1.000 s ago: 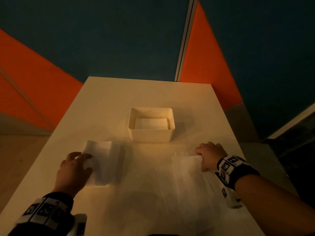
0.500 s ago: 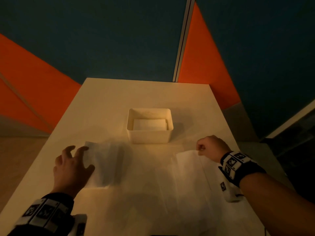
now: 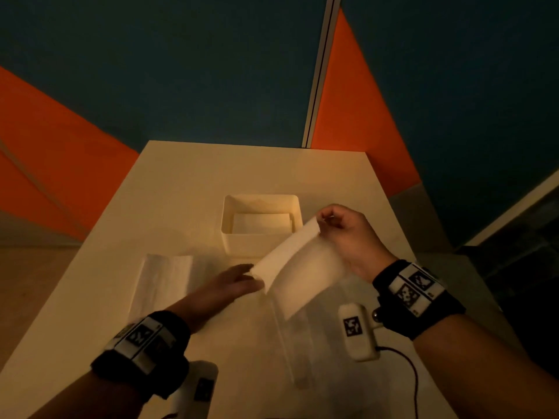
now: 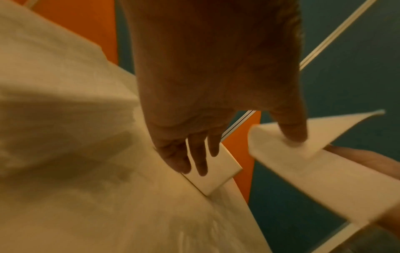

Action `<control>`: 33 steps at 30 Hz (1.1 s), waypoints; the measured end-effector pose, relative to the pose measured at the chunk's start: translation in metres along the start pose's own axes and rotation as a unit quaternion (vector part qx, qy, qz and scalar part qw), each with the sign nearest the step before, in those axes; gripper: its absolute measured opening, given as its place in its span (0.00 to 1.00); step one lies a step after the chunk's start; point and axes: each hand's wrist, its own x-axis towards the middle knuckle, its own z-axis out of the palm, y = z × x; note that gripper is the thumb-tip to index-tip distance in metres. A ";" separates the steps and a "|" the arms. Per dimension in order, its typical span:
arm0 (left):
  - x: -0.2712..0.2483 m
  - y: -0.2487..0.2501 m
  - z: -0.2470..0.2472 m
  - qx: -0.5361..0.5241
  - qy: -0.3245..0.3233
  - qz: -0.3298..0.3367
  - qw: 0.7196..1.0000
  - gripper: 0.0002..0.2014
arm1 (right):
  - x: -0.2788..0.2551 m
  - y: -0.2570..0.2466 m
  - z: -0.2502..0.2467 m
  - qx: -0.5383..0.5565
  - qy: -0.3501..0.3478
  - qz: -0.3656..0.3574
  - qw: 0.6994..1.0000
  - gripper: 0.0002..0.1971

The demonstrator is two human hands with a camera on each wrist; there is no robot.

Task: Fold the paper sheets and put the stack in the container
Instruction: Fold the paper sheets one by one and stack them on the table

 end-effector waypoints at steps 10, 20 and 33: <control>0.004 0.013 -0.002 -0.294 -0.072 0.118 0.946 0.42 | -0.017 0.015 0.005 0.158 -0.023 0.050 0.986 0.12; 0.000 0.026 -0.009 -0.238 -0.017 0.130 0.962 0.08 | -0.025 0.017 0.002 0.137 -0.058 0.103 0.984 0.22; -0.019 0.027 -0.015 -0.178 -0.101 0.107 0.973 0.23 | -0.029 0.010 0.006 0.022 -0.238 0.062 0.969 0.32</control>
